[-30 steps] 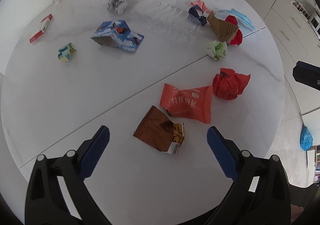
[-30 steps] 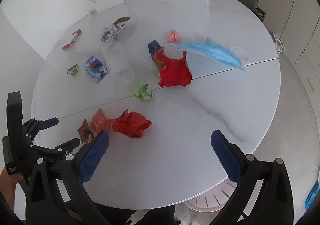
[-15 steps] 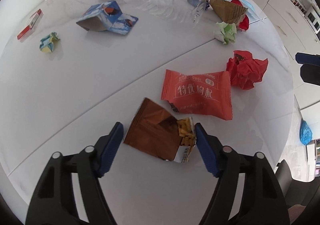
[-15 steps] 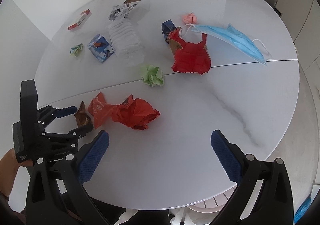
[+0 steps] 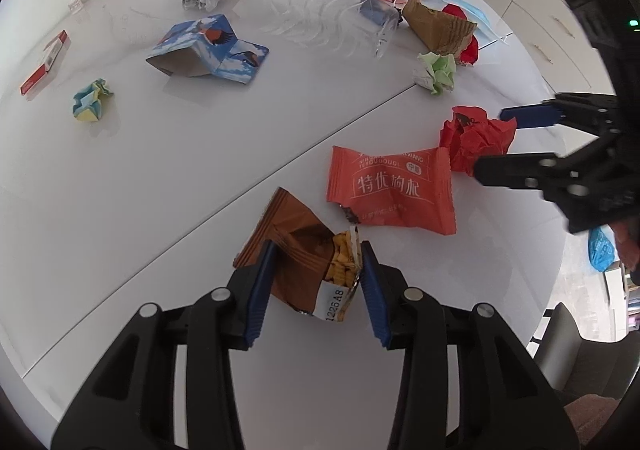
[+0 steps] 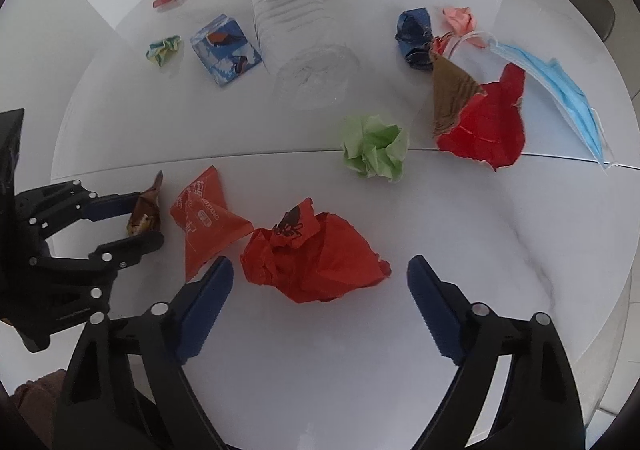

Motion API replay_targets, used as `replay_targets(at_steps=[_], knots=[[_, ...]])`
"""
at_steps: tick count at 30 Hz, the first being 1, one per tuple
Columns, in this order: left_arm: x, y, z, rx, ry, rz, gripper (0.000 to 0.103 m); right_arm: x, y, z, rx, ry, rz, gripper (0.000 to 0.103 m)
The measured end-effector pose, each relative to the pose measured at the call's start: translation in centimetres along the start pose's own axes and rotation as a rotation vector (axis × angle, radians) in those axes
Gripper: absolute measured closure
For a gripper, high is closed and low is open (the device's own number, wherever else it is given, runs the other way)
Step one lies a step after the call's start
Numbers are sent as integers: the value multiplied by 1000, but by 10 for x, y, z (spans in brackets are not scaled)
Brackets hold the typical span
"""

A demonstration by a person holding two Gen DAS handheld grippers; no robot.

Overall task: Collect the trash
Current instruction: 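Grasp the brown snack wrapper with the left tool while the right tool grasps the red crumpled bag, then carry both items over the white bin and open both tools to drop them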

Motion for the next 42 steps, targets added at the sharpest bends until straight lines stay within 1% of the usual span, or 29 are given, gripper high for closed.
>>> replay_targets(at_steps=[2, 4, 5, 6, 11, 13, 15, 18, 20, 22, 23, 25, 27, 28, 30, 31, 32, 34, 36, 37, 38, 39, 41, 42], knots=[[1, 3, 5, 6, -8, 1, 65, -2, -7, 0, 17, 7, 23, 37], [5, 8, 12, 8, -11, -1, 68, -2, -7, 0, 15, 3, 24, 44], [6, 9, 15, 12, -10, -2, 69, -2, -6, -1, 8, -2, 19, 51], [7, 11, 17, 15, -9, -4, 70, -2, -5, -1, -1, -10, 16, 53], [6, 18, 21, 10, -36, -10, 71, 4, 5, -7, -37, -74, -22, 54], [2, 22, 17, -3, -64, -14, 71, 9, 12, -10, -50, -100, -43, 54], [1, 31, 12, -3, -100, -29, 71, 17, 27, -15, -69, -142, -73, 54], [-4, 39, 2, 8, -140, -48, 71, 39, 60, -29, -89, -226, -127, 54], [-4, 39, 0, -4, -160, -48, 71, 59, 79, -41, -75, -277, -149, 54], [-5, 39, 3, -26, -155, -45, 71, 78, 92, -52, -54, -320, -156, 54], [-6, 38, 6, -30, -140, -39, 71, 87, 98, -56, -40, -337, -158, 54], [-8, 34, 14, -31, -88, -15, 64, 98, 107, -62, -21, -362, -164, 54], [-9, 29, 20, -42, -19, 18, 45, 108, 112, -70, -12, -384, -169, 54], [-11, 27, 22, -53, 13, 32, 43, 110, 113, -71, -12, -394, -174, 54], [-14, 22, 27, -49, 91, 72, 40, 112, 112, -72, -15, -407, -186, 54], [-16, 17, 30, -34, 161, 104, 39, 113, 110, -71, -21, -412, -193, 54], [-16, 14, 32, -33, 199, 117, 39, 112, 109, -71, -28, -415, -199, 53], [-18, 6, 34, -60, 287, 148, 39, 113, 111, -70, -43, -414, -208, 53], [-18, -4, 35, -97, 341, 179, 39, 110, 110, -69, -52, -407, -216, 53], [-18, -7, 34, -101, 358, 188, 41, 109, 110, -68, -55, -403, -219, 53], [-18, -9, 35, -112, 382, 200, 48, 108, 111, -67, -58, -399, -223, 53], [-17, -11, 36, -114, 409, 206, 59, 107, 112, -67, -62, -397, -227, 53], [-15, -14, 40, -104, 473, 207, 66, 107, 115, -67, -64, -395, -236, 52], [-14, -13, 41, -104, 495, 197, 72, 108, 116, -68, -62, -395, -240, 52]])
Point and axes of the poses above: each gripper's, at about its wrist camera, not at the fingertips, and y roughly against the way its jaws point, z to its left, x to its underside, the point moved 3 cm from there along -y, roughly the way its jaws point, and after that the axes turned 4 degrees about z, right-handed, at the moved point
